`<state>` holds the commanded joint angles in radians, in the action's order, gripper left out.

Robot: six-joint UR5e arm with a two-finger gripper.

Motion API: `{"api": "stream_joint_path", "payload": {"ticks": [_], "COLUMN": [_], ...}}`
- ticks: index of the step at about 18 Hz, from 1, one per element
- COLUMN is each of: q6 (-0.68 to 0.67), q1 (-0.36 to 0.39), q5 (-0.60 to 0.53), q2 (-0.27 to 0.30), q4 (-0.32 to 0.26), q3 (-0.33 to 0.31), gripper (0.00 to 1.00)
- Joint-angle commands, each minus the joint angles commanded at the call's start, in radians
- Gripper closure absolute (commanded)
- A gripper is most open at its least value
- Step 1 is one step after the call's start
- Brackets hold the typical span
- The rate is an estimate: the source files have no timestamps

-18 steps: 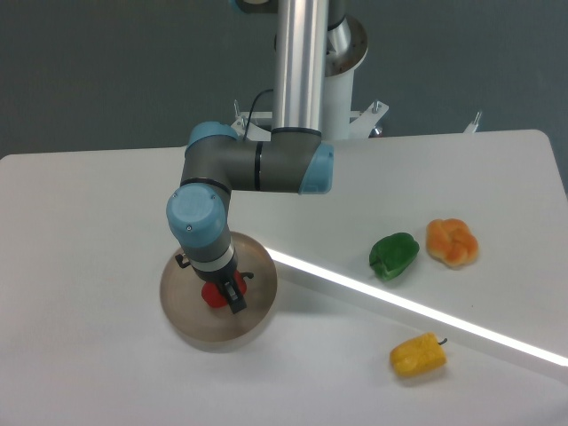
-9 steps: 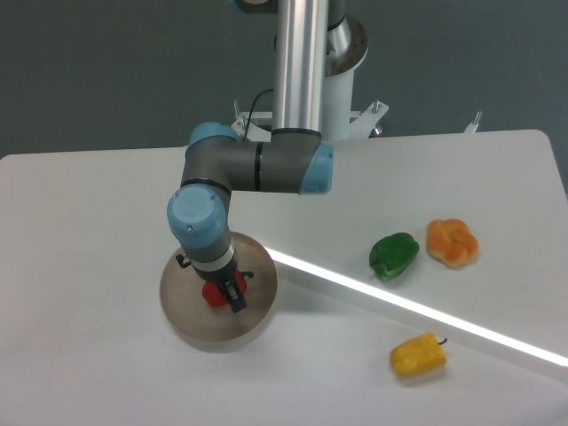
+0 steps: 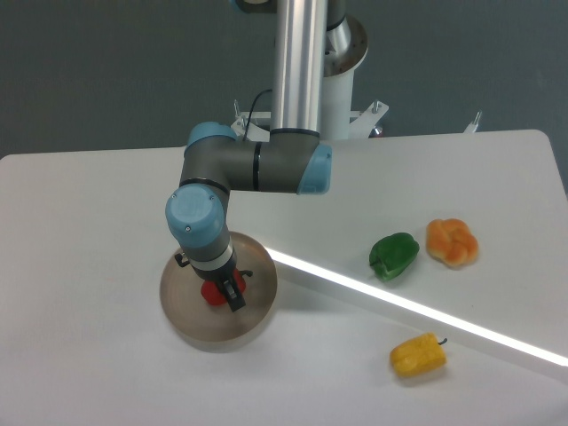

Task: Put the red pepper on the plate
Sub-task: 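Lower the red pepper onto the plate and hold it there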

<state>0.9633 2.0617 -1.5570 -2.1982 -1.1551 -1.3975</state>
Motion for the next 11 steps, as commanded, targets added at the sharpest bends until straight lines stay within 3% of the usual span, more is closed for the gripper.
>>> {"api": "stream_joint_path", "payload": {"ticks": [3,11], "q6": [0.000,0.003], "q1": [0.000,0.000], "q5": [0.000,0.000], "q2": [0.000,0.009], "q4": [0.000,-0.002], "q3": [-0.002,-0.002], "gripper": [0.46,0.08]}}
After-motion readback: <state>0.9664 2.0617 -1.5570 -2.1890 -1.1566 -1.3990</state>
